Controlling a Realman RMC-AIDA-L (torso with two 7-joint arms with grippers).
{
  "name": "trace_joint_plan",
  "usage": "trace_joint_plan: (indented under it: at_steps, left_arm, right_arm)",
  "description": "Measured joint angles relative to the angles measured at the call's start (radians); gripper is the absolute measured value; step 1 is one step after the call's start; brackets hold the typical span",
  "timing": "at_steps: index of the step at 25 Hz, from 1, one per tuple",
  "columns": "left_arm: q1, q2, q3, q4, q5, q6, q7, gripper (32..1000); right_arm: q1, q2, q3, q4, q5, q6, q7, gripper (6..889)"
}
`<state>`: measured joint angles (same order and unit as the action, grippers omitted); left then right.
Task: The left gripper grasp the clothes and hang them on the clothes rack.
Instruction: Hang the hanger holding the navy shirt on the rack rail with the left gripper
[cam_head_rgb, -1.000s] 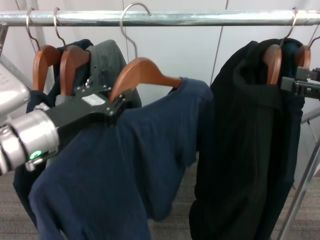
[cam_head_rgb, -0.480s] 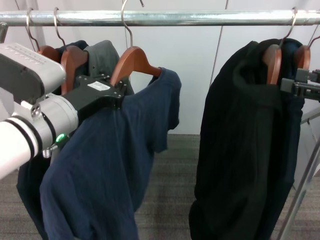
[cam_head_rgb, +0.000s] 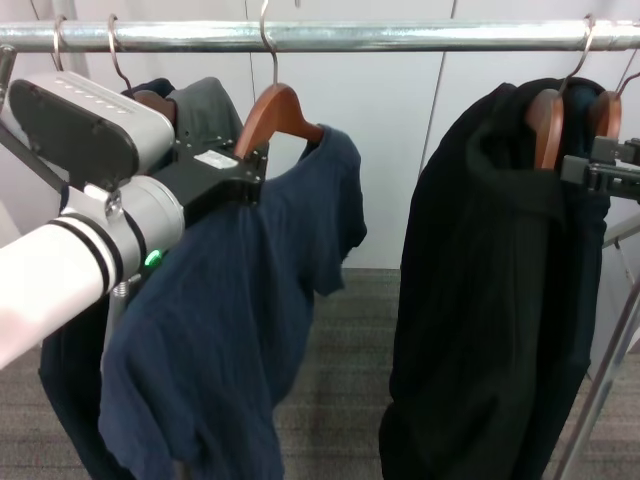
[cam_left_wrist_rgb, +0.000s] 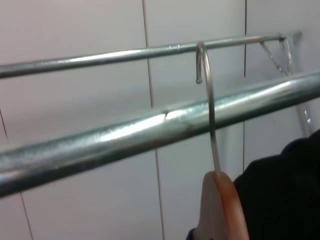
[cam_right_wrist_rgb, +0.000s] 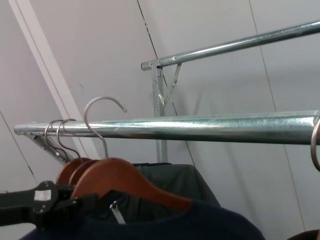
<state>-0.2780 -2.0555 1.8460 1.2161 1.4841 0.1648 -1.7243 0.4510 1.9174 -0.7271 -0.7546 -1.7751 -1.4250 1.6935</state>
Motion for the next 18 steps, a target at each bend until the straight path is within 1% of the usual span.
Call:
trace_joint_plan:
  at_steps: [3, 5, 6, 9, 12, 17, 18]
  left_arm:
    - [-0.03, -0.0005, 0.002, -0.045, -0.008, 0.001, 0.0, 170]
    - [-0.035, -0.0005, 0.002, -0.052, -0.009, 0.001, -0.001, 170]
    - [-0.055, -0.0011, 0.006, -0.078, -0.013, 0.004, -0.002, 170]
    - [-0.072, -0.0014, 0.02, -0.093, -0.02, 0.004, -0.005, 170]
    - [-0.078, -0.0015, 0.026, -0.099, -0.023, -0.002, -0.005, 169]
    - [-0.076, -0.0019, 0.018, -0.099, -0.028, -0.003, -0.008, 171]
    - [-0.076, 0.0005, 0.018, -0.099, -0.038, 0.008, -0.014, 171]
  right_arm:
    - [0.0, 0.0, 0.0, 0.0, 0.0, 0.0, 0.0, 818]
    - [0.0, 0.0, 0.0, 0.0, 0.0, 0.0, 0.0, 818]
    - [0.0, 0.0, 0.0, 0.0, 0.0, 0.0, 0.0, 818]
    - [0.0, 0.0, 0.0, 0.0, 0.0, -0.001, 0.0, 818]
    - [0.0, 0.0, 0.0, 0.0, 0.0, -0.001, 0.0, 818]
    - [0.001, 0.0, 0.0, 0.0, 0.0, -0.002, 0.0, 818]
    - [0.001, 0.0, 0.0, 0.0, 0.0, -0.002, 0.0, 818]
